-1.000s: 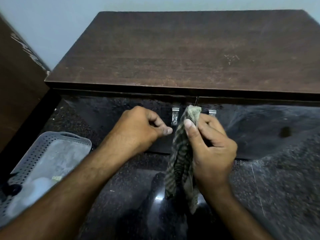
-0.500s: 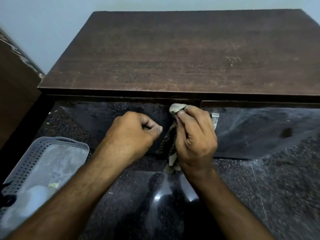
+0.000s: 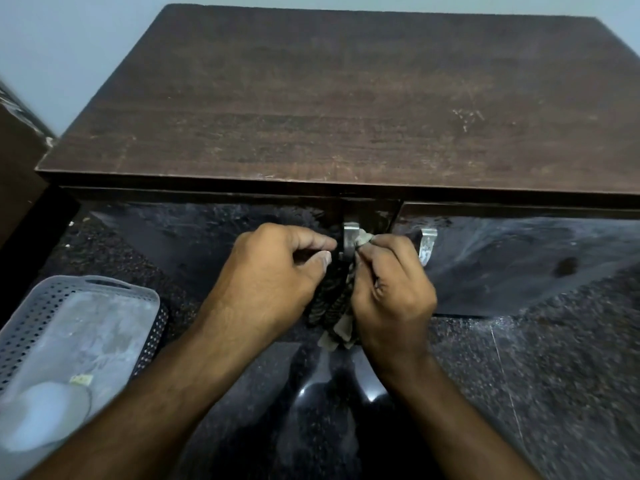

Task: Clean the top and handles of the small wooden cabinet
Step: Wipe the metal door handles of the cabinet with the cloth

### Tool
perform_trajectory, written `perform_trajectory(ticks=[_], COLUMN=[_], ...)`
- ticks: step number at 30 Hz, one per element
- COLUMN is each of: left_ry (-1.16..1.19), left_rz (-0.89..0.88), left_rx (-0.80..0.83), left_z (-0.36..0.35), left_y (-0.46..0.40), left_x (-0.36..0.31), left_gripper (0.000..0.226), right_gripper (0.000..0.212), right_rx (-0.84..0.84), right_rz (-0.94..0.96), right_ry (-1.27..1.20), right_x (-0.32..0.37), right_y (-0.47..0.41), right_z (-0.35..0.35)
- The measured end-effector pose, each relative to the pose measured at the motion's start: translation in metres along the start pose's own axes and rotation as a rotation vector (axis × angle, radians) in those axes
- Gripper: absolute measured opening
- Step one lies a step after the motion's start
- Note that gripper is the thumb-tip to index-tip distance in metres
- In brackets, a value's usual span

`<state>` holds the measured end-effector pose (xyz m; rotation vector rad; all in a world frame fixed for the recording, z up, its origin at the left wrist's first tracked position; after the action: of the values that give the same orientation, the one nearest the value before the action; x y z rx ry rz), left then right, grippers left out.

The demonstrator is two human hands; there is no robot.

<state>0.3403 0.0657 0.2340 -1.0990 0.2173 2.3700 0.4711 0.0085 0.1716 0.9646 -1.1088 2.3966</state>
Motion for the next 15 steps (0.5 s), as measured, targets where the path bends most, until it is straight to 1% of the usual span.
perform_trajectory(ticks=[3,6,9,11,15], left_ry=[0.042,0.055,0.047,0.016,0.015], left_rz=[-0.035,-0.068,-0.086,-0.092,-0.090], left_rx=[-0.028,-0.080,-0.170,-0.201,-0.202], left_z=[-0.006,-0.013,-0.017,-0.019,-0.020], left_y=[-0.002,-0.002,-0.003,-0.004,-0.007], left_x=[-0.003,-0.007,-0.008,-0.008,-0.008], left_gripper=[0.016,0.008,0.004,0.005,0.004], right_gripper=[0.008,0.011,0.015,0.022,0.017], right_rx=[-0.049,-0.097,-0.212,-0.194,-0.068], right_rz=[0.015,0.031,0.114,0.139,0.054], right_ry=[0.006,0.058,0.064,0.101,0.207], right_x=[0.000,0.002,0.004,0.000,-0.007], right_y=[-0.006,-0.010,-0.017,-0.016,-0.001], right_z=[0.006,0.013,0.016,0.013,0.008])
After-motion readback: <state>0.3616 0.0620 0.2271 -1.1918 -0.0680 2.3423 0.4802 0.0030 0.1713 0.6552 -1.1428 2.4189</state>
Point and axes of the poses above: each hand's wrist, its own y-axis away from the middle knuckle, its own z-axis out of the back of the hand, x = y × z, the point moved 1 cm from there along -y, towards the middle knuckle, and after that the axes turned 14 degrees about -z, right-handed, at the moved point
